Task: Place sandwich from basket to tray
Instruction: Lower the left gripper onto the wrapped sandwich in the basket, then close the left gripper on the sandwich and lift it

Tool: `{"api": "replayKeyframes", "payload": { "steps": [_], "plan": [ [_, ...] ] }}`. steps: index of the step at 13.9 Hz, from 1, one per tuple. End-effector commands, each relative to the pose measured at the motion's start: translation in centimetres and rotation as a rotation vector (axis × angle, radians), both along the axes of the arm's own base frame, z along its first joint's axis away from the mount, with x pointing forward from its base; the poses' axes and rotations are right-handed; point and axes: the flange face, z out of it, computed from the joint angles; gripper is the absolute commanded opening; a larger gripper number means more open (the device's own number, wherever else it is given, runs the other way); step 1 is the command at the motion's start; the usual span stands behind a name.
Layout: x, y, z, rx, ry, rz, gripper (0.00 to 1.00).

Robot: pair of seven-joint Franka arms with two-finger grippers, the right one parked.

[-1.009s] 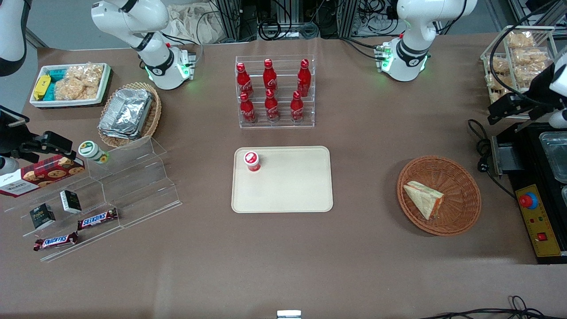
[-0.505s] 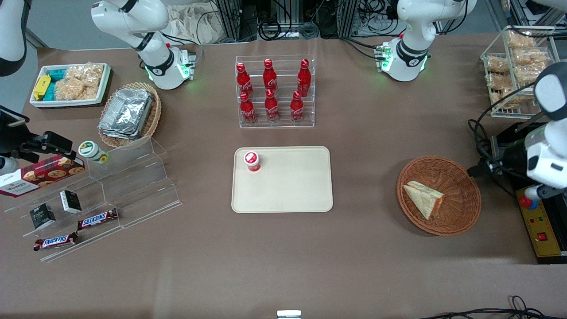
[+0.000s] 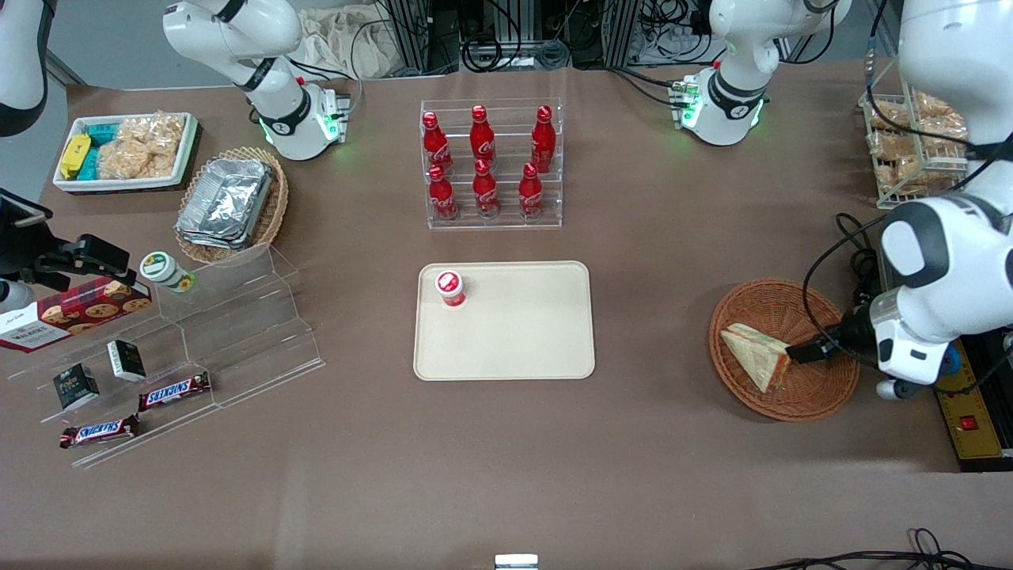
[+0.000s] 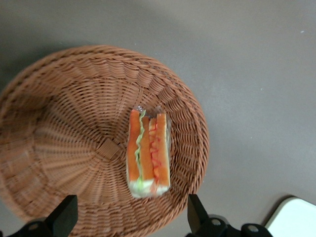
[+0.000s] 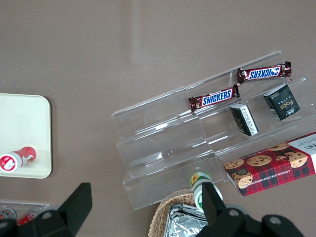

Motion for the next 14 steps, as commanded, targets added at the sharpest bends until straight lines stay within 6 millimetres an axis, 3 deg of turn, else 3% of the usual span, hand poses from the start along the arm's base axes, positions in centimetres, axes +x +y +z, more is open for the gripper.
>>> {"api": "replayKeyframes", "payload": {
  "steps": [1,4,7,9,12,14],
  "plan": [
    [0.1,-0.3,-2.5,-0.015,-0.025,0.049,1.0],
    [0.4,-1.7,-4.9,-0.038,-0.04,0.072,1.0],
    [-0.5,-1.9,-7.1,-0.021,-0.054,0.076,0.98],
    [-0.7,-1.9,-7.2,-0.019,-0.051,0.061,0.77],
    [-0.8,-2.2,-6.2,-0.011,-0.045,0.036,0.32],
    [-0.8,-3.2,-2.9,-0.006,-0.057,0.001,0.18]
  ]
}}
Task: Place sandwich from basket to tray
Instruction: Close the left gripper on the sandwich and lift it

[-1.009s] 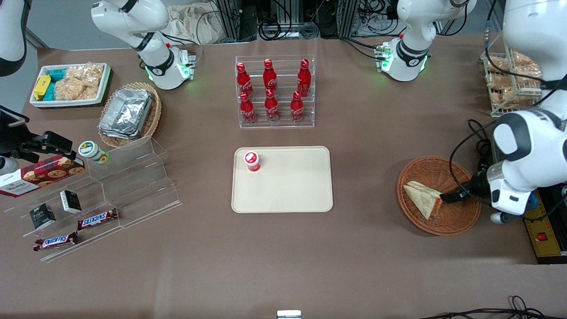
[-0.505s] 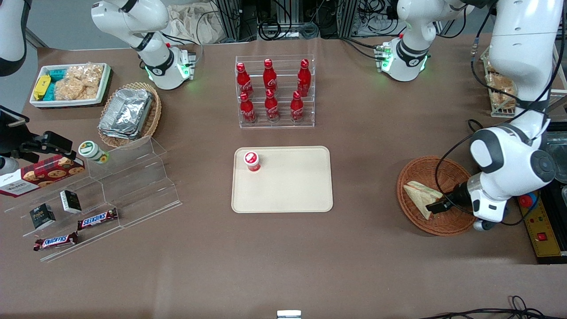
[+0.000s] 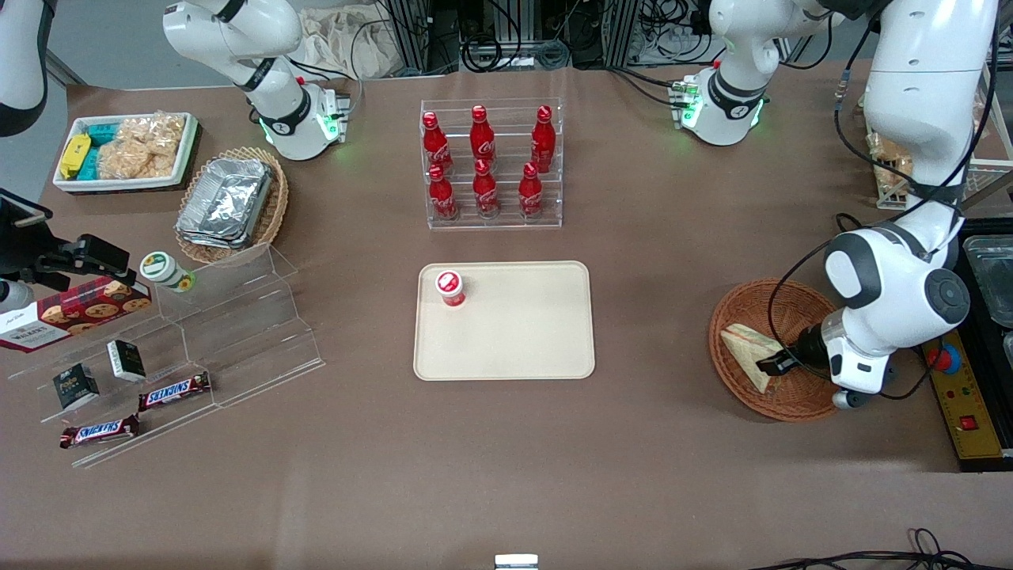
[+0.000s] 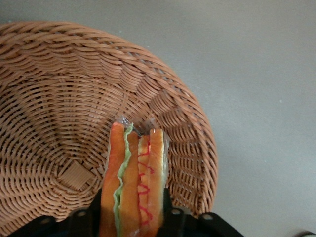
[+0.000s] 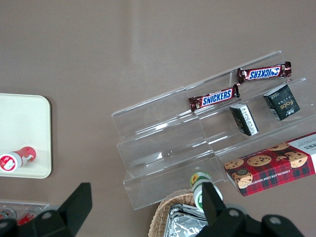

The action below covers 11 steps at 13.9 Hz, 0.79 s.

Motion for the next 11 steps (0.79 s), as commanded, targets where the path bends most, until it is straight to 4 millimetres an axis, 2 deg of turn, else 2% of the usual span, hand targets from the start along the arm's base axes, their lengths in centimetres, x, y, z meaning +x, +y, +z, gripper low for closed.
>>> {"api": "replayKeyframes", "payload": {
  "steps": [1,6,8,11],
  "plan": [
    [-0.7,-1.1,5.9,0.033,-0.008,-0.068,0.16],
    [-1.5,-2.1,22.2,0.119,0.052,-0.203,0.13],
    [-2.6,-4.0,28.0,0.148,0.086,-0.251,0.13],
    [-5.6,-7.9,34.6,0.197,0.114,-0.269,0.13]
  ]
}}
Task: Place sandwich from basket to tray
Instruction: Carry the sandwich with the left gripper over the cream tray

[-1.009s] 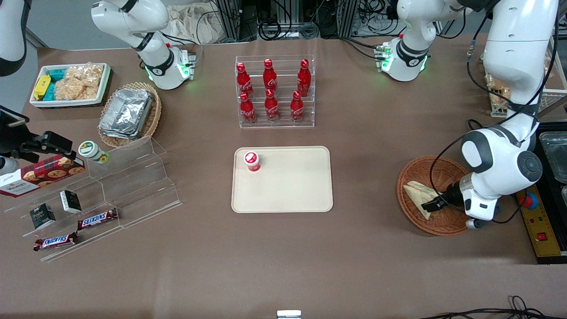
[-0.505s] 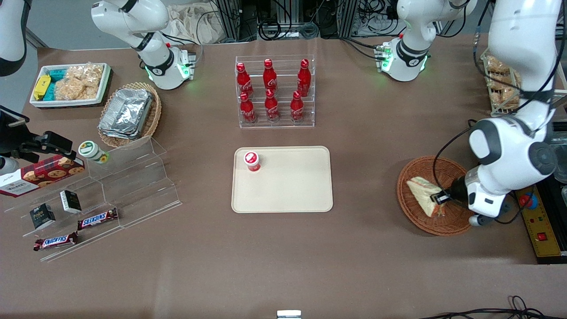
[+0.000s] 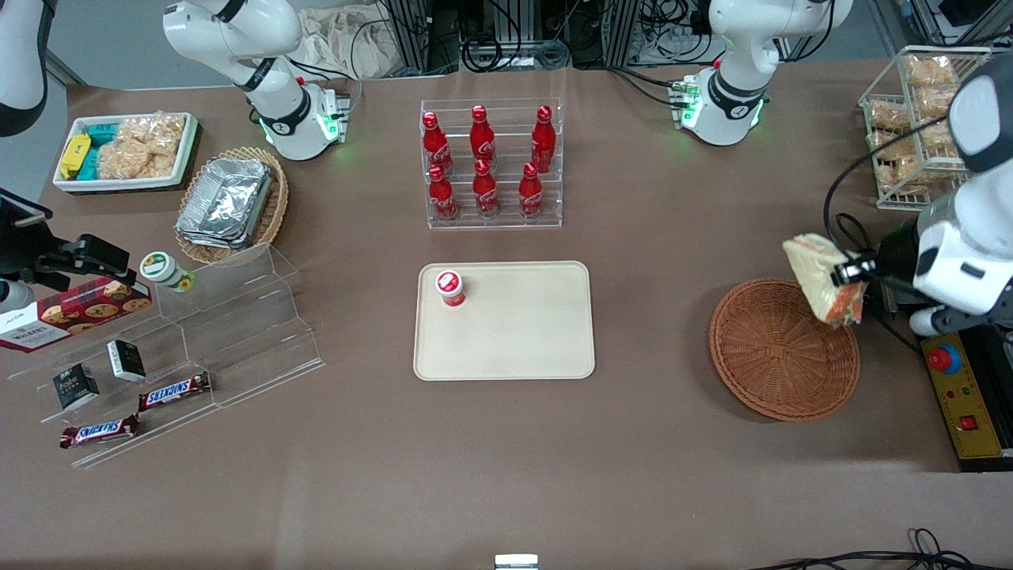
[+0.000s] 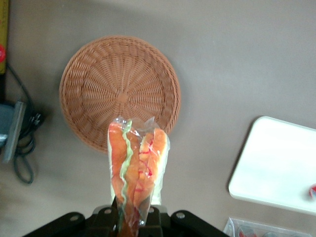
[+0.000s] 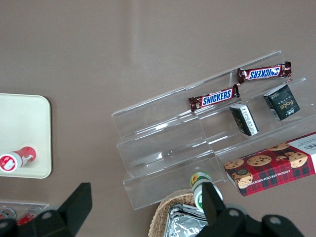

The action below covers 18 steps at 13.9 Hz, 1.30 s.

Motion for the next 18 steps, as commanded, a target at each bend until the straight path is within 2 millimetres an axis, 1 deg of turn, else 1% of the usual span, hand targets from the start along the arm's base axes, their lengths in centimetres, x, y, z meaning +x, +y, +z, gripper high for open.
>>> {"api": "replayKeyframes", "payload": {
  "steps": [1,2,3,4,5,6,7,9,11,13,14,16,18],
  "plan": [
    [-2.2,-4.5,4.8,0.054,0.009,-0.004,0.13],
    [-3.2,-7.0,6.1,0.056,0.011,0.004,0.13],
    [-4.2,-10.0,6.7,0.056,0.015,0.02,0.13],
    [-5.2,-13.0,7.0,0.054,0.011,0.037,0.13],
    [-6.1,-15.6,7.0,0.051,0.015,0.058,0.12],
    [-6.8,-18.2,6.7,0.046,0.013,0.071,0.12],
    [-7.2,-20.4,6.0,0.038,0.019,0.07,0.12],
    [-6.0,-24.1,3.2,0.005,-0.002,0.097,0.12],
    [-4.8,-28.3,-1.1,-0.011,-0.006,0.115,0.12],
    [-3.3,-31.4,-6.6,-0.009,-0.002,0.13,0.12],
    [-2.3,-32.5,-9.7,-0.014,0.0,0.151,0.12],
    [-1.0,-34.0,-15.1,0.001,0.001,0.161,0.12],
    [-0.1,-34.7,-20.0,0.006,0.015,0.156,0.12]
  ]
}}
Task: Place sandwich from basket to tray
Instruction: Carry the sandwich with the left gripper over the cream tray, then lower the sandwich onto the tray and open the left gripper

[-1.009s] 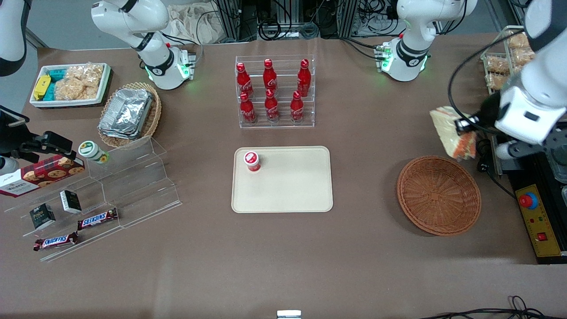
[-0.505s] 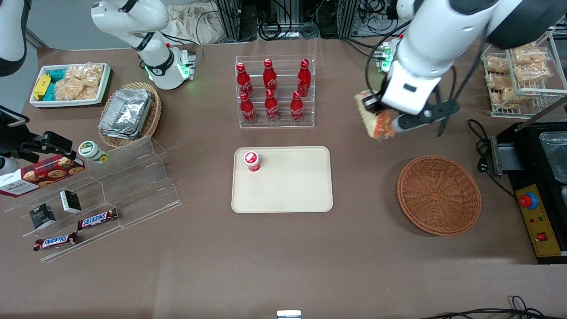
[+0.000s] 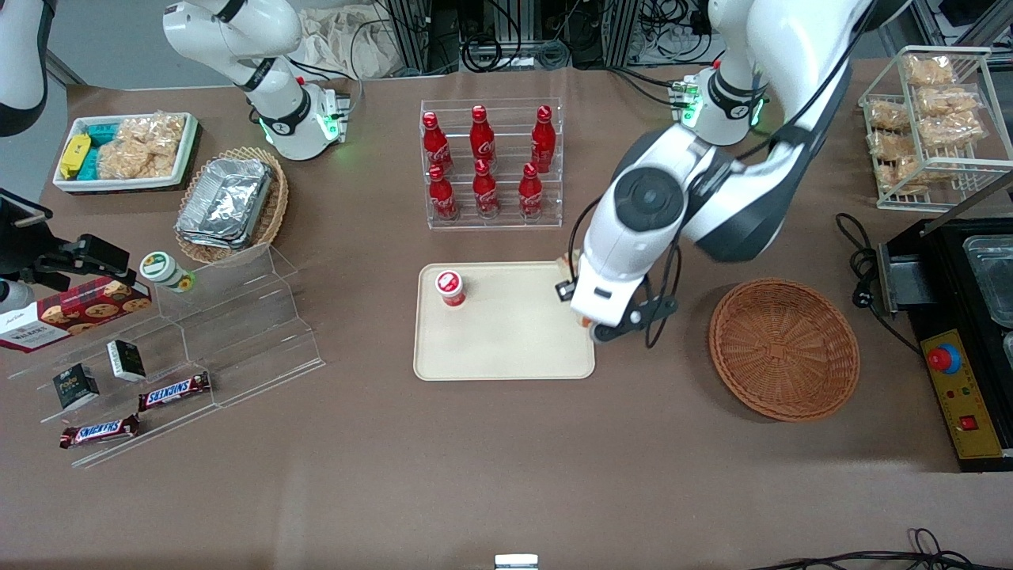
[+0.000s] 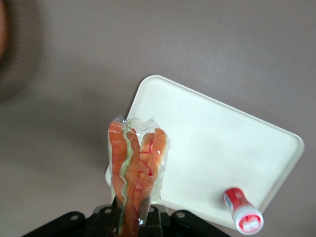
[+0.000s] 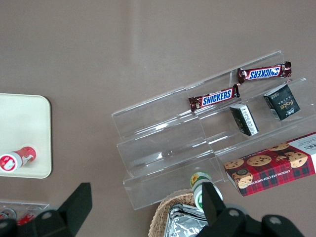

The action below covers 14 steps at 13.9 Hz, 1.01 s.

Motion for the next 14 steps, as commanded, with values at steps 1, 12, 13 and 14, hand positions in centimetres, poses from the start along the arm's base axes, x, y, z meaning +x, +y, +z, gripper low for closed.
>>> {"api": "replayKeyframes", "payload": {
  "steps": [1,12,13,14],
  "plan": [
    [1.3,-1.0,-4.9,0.009,0.0,0.003,0.12],
    [1.0,-2.3,-16.4,0.048,0.021,-0.056,0.37],
    [1.1,-2.3,-16.1,0.048,0.017,-0.054,0.67],
    [1.2,-2.3,-15.6,0.048,0.007,-0.05,0.97]
  ]
}}
